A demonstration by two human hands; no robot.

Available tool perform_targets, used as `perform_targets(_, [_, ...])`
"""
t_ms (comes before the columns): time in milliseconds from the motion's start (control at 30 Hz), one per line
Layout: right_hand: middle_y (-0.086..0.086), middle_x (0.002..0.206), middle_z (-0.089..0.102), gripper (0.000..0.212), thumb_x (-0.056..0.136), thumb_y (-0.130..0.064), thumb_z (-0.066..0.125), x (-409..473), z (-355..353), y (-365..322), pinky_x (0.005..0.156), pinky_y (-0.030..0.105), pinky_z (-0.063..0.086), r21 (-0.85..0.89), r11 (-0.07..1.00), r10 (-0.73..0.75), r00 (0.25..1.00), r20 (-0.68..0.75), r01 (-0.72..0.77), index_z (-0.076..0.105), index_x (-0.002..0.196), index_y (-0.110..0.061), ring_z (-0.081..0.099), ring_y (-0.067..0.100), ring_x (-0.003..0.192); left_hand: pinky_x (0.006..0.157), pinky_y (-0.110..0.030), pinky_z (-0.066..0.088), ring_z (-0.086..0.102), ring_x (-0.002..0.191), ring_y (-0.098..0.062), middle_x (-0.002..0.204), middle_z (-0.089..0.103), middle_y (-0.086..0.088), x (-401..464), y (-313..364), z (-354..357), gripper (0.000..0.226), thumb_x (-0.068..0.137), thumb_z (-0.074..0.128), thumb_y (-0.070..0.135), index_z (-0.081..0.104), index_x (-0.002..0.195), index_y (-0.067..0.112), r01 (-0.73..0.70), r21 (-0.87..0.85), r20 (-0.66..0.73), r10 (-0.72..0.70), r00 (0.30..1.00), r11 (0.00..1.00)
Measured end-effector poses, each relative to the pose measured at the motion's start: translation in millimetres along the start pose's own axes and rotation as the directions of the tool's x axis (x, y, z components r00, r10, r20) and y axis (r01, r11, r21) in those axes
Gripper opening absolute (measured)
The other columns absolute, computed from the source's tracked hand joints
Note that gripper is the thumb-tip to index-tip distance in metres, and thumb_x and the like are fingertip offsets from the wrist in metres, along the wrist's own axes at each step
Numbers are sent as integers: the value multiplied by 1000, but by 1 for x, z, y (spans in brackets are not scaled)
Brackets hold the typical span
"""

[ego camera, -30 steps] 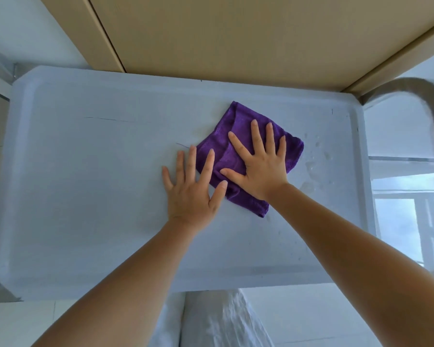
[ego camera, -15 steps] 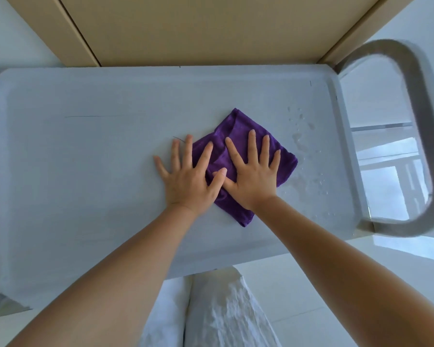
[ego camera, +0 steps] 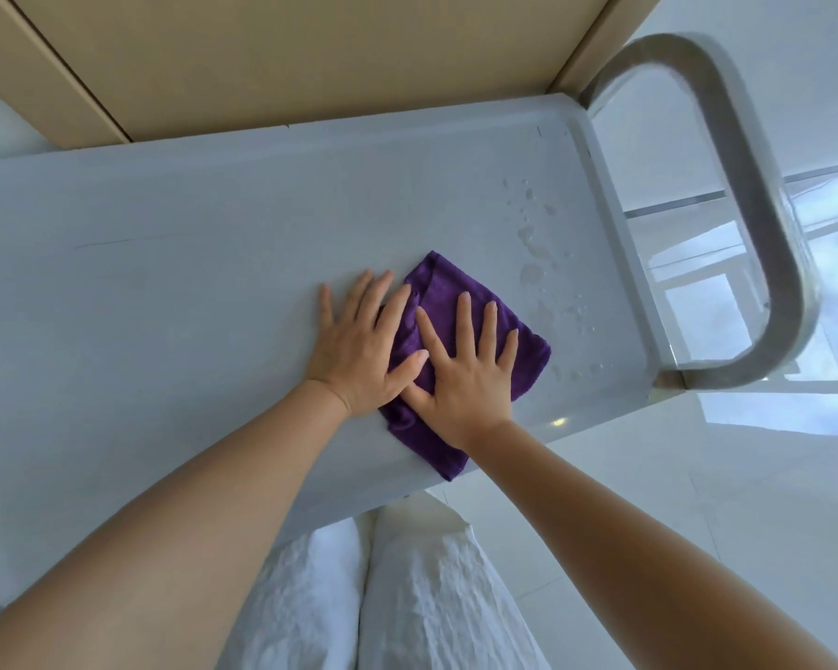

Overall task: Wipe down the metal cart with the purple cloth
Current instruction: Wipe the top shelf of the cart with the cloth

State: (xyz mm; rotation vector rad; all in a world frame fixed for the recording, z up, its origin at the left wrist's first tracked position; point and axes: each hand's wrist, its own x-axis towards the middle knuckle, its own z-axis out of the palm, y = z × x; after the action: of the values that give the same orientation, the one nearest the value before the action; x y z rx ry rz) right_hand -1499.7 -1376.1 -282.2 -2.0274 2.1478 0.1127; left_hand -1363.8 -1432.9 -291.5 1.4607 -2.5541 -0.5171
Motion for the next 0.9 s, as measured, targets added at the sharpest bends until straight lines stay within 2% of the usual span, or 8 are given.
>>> perform_targets(133, [19,148,35,73,80,-70,32,-14,1,2,100,69,25,-6,1000,-23,999,-31,23,42,140,-30,29,48,134,99,-68,25,40,130,-36,138,47,-17,-1,-1,1,76,79,36,57,48,132,5,-101,10,37,101,994,995])
perform_targets(267, [18,150,32,74,81,-73,28,-26,2,7,102,66,24,-23,997,-74,997,-11,73,33,143,-33,26,47,136,103,-65,21,39,132,-34,139,46,-16,-1,-2,-1,77,79,35,59,46,135,7,-100,6,60,100,993,995])
perform_targets(433, [20,147,36,72,81,-71,32,-39,3,26,102,67,23,-24,974,-226,974,-3,225,39,139,-29,30,49,133,105,-63,17,34,135,-30,143,42,-13,-1,-2,0,78,79,33,63,45,135,11,-90,21,78,88,993,996])
perform_targets(500, [20,147,35,73,81,-71,31,-41,2,33,102,67,25,-44,960,-275,961,19,275,36,140,-29,30,49,133,105,-64,18,34,135,-30,143,42,-13,-1,-3,1,78,78,34,64,47,133,11,-100,25,77,98,992,995])
perform_targets(633, [18,149,33,74,84,-74,15,-40,-1,53,103,66,24,-98,911,-390,914,115,401,27,144,-32,29,48,134,103,-64,21,39,132,-31,139,46,-15,-2,-4,2,73,76,38,65,50,124,11,-118,41,54,116,992,992])
perform_targets(733, [17,151,30,76,83,-76,16,-37,-2,68,106,64,22,-108,876,-452,878,155,470,28,144,-33,26,47,136,103,-65,21,37,132,-30,138,46,-15,-2,-3,3,67,76,38,64,45,120,15,-113,17,39,112,993,993])
perform_targets(900, [16,151,30,78,81,-78,19,-31,-5,88,106,63,24,-130,797,-569,805,169,590,26,145,-34,27,44,137,103,-63,22,34,131,-26,139,47,-13,-2,-3,4,79,77,37,64,29,137,14,-93,30,25,92,995,995])
